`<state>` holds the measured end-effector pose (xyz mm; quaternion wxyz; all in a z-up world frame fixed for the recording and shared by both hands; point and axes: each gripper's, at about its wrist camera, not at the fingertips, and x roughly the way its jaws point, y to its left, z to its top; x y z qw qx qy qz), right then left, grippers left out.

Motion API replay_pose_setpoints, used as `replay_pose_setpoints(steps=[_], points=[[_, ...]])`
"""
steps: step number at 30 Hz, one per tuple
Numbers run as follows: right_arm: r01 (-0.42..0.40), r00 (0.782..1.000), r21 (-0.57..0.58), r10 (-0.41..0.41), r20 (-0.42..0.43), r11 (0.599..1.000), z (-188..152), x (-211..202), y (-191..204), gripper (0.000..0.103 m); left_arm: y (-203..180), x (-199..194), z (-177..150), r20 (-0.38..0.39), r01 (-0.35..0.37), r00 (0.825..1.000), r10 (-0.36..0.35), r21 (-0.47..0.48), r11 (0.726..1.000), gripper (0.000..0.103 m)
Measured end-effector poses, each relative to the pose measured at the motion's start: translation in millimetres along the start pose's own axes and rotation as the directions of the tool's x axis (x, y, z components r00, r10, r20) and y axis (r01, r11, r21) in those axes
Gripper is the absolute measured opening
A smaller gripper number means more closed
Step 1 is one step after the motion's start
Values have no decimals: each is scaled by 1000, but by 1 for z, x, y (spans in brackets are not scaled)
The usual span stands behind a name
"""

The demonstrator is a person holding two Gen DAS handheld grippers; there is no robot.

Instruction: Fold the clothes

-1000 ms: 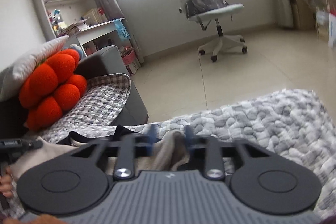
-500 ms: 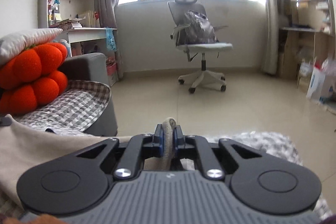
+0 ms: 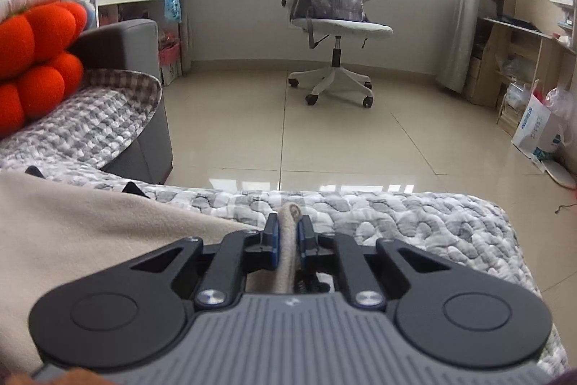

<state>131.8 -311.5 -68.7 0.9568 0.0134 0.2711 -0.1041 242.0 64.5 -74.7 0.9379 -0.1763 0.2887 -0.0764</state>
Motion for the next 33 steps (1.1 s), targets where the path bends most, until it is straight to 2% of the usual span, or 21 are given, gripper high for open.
replay_pose_setpoints(steps=[1, 3, 5, 10, 14, 21, 26, 29, 32, 33], points=[[-7, 1000, -7, 7, 2, 1000, 2, -4, 0, 14, -1, -3, 1, -5, -1, 1000, 1, -3, 1000, 23], [-19, 1000, -21, 20, 5, 1000, 5, -11, -1, 28, -1, -14, 6, 5, 10, 1000, -10, -16, 1000, 28], [-26, 999, -8, 26, 30, 1000, 10, -22, -5, 33, -2, -27, 11, 25, 28, 999, -27, -26, 999, 28], [-101, 993, 26, 99, 71, 995, 17, -50, 3, 34, -18, -54, 11, 61, 102, 993, -103, 11, 995, 32], [-176, 983, 5, 176, 54, 984, 14, -60, 33, 34, -44, -60, -8, 23, 170, 985, -172, 71, 983, 33], [-278, 961, -16, 278, 6, 961, 0, -64, 89, 34, -91, -61, -53, -76, 275, 961, -265, 190, 942, 35], [-275, 961, -18, 274, -37, 961, -17, -62, 91, 34, -90, -59, -72, -98, 246, 969, -227, 275, 929, 34], [-263, 964, 3, 263, -35, 965, -24, -63, 69, 34, -74, -63, -67, -89, 244, 970, -228, 279, 929, 27], [-254, 967, 40, 255, -20, 966, -27, -69, 41, 32, -59, -70, -59, -65, 213, 977, -203, 285, 934, 27], [-246, 969, 59, 247, -17, 968, -28, -71, 31, 34, -53, -72, -56, -58, 205, 979, -196, 285, 937, 27]])
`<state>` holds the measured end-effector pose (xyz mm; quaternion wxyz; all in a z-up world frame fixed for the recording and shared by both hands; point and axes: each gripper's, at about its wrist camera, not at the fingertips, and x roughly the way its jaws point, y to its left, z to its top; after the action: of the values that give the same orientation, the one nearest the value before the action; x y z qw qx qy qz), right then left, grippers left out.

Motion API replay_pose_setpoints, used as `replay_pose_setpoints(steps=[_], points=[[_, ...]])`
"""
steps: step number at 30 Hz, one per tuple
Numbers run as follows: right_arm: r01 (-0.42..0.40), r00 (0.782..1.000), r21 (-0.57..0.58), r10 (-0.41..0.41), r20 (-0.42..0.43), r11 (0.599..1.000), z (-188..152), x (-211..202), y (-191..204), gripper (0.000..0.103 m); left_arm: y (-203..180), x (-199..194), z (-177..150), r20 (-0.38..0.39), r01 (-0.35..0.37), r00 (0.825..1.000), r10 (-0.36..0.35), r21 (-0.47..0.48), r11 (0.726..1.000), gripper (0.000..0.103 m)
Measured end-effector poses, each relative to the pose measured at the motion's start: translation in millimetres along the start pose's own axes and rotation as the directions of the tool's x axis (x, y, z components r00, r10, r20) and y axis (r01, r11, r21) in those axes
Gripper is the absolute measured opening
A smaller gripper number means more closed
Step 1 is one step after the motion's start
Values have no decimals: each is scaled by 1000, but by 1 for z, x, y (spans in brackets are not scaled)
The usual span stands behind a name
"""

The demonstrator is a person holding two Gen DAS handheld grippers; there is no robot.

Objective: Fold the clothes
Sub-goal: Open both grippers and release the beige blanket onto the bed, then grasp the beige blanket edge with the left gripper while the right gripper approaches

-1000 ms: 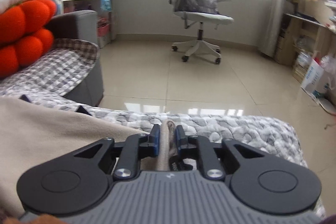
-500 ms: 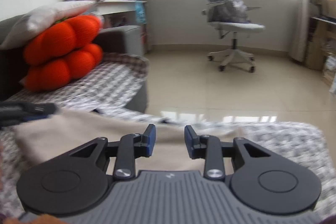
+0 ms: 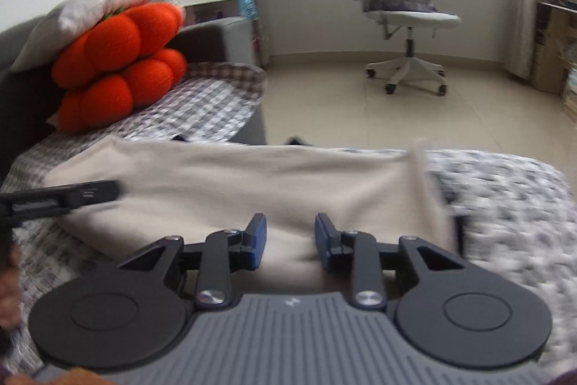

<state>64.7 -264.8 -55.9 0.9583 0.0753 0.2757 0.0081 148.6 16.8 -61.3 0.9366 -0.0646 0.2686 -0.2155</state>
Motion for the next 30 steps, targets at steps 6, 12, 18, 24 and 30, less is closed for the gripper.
replay_pose_setpoints(steps=[6, 12, 18, 24, 30], points=[[-12, 1000, 157, 9, 18, 988, -4, -24, -46, 29, 25, -21, 1, 27, -31, 999, 32, -26, 999, 23], [-73, 996, 312, 52, 78, 947, -3, -42, -41, 41, 48, -46, 8, 35, -10, 999, 19, -244, 970, 33], [-130, 990, 409, 95, 105, 903, -10, -44, -37, 46, 65, -62, 5, -13, -36, 999, 34, -440, 897, 47], [-151, 986, 454, 102, 131, 878, -10, -52, -42, 48, 81, -70, -11, -19, -27, 1000, 19, -644, 765, 47], [-162, 985, 479, 110, 136, 863, -12, -52, -48, 48, 55, -46, -24, -74, -34, 997, -19, -657, 753, 54]])
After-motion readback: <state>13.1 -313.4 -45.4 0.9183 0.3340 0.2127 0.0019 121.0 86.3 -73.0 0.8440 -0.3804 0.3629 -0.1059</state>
